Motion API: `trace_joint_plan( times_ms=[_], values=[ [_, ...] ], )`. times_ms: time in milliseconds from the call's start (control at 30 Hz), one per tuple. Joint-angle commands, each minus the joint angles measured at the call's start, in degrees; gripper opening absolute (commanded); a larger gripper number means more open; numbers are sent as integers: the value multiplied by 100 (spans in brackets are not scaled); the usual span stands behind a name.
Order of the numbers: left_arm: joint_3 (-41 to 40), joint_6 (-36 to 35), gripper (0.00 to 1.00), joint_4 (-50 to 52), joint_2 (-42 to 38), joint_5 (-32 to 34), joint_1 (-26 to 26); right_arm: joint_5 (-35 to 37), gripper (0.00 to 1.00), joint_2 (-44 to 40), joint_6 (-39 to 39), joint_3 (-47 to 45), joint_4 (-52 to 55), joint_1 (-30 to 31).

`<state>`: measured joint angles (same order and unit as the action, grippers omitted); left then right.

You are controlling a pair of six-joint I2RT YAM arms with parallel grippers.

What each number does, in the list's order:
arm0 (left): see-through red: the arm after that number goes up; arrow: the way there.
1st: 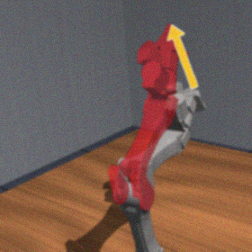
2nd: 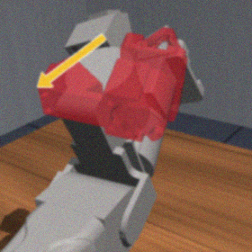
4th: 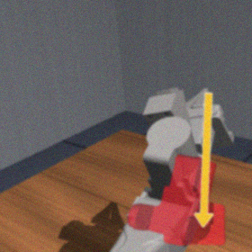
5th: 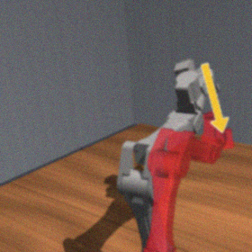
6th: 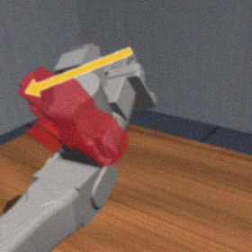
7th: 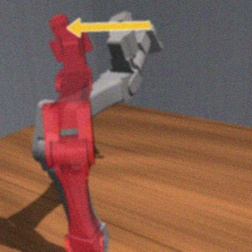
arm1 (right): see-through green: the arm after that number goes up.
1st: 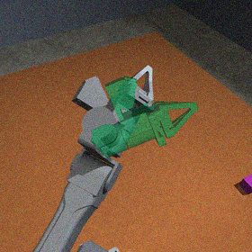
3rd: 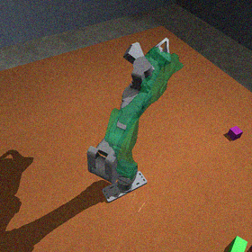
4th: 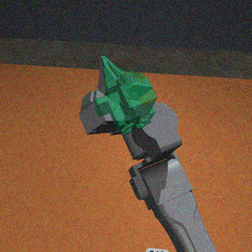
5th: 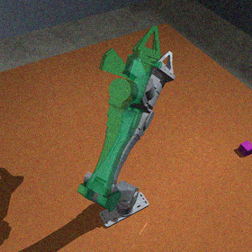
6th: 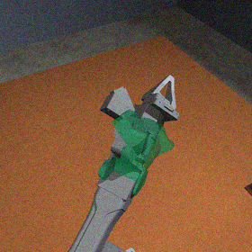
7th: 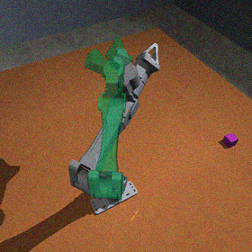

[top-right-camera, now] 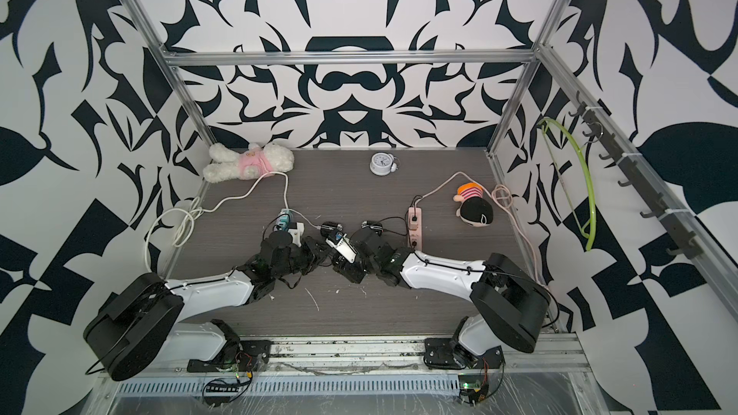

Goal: Unplug the electric shaver
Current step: Remove the charging cable from the electric shaver.

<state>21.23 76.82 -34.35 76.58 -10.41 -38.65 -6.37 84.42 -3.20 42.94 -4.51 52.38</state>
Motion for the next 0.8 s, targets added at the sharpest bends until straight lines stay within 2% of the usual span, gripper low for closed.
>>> trace_joint_plan(
  times_ms=[0,267,767],
  values=[
    [12,-125,17,-60,-59,51,-19,-31,0,-268,34,41,-217,34],
    [0,-235,0,-142,-30,142,-19,37,0,-409,49,-56,-138,30],
    [-179,-552,0,194,-567,775,33,4,0,-746,122,-374,185,30]
  ],
)
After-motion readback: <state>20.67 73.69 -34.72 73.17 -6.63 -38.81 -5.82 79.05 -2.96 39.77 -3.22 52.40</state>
